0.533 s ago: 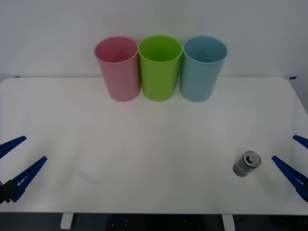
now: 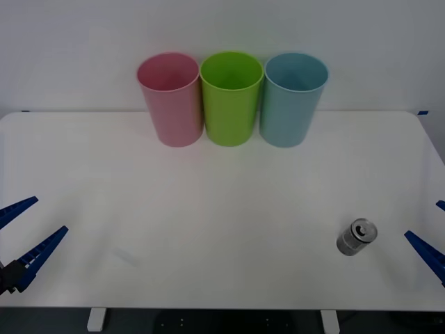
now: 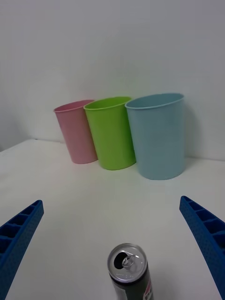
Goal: Grasp the object on the table and drop it into the matching bin: aluminum can to the light blue bin, PET bottle to the pink bin.
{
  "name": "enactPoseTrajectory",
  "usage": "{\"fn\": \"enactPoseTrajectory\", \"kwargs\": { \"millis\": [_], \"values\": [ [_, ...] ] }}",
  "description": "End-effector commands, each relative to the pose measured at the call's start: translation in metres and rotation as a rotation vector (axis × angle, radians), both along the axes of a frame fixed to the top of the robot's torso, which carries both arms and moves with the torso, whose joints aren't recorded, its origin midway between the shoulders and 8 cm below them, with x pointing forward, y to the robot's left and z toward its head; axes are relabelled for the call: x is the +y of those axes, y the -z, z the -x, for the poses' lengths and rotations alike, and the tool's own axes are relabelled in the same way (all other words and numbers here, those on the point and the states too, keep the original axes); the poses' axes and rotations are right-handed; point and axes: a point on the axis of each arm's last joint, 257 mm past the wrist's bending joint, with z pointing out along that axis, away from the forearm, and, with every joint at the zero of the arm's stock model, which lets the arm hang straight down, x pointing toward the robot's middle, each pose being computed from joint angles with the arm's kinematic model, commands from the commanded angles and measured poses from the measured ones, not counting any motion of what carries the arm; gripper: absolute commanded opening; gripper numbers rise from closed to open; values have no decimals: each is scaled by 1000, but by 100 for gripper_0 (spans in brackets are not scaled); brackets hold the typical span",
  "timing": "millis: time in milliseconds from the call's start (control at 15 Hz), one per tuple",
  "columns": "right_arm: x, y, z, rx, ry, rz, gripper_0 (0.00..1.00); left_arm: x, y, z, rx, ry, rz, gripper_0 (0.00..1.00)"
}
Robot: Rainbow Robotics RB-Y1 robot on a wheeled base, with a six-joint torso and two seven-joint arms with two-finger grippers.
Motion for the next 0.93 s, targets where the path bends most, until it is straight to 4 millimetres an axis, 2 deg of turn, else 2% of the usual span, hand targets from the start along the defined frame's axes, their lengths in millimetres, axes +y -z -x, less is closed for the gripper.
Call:
{"fn": "enactPoseTrajectory", "kwargs": {
  "millis": [67,600,933],
  "values": [
    [-7,11,13,41,15,11,100,0,0,0,0,0,0,100],
    [-26,62,23,55,81,96,100,0,0,0,0,0,0,100],
    [-30,93,24,58,110,141,100,0,0,0,0,0,0,100]
  ]
}}
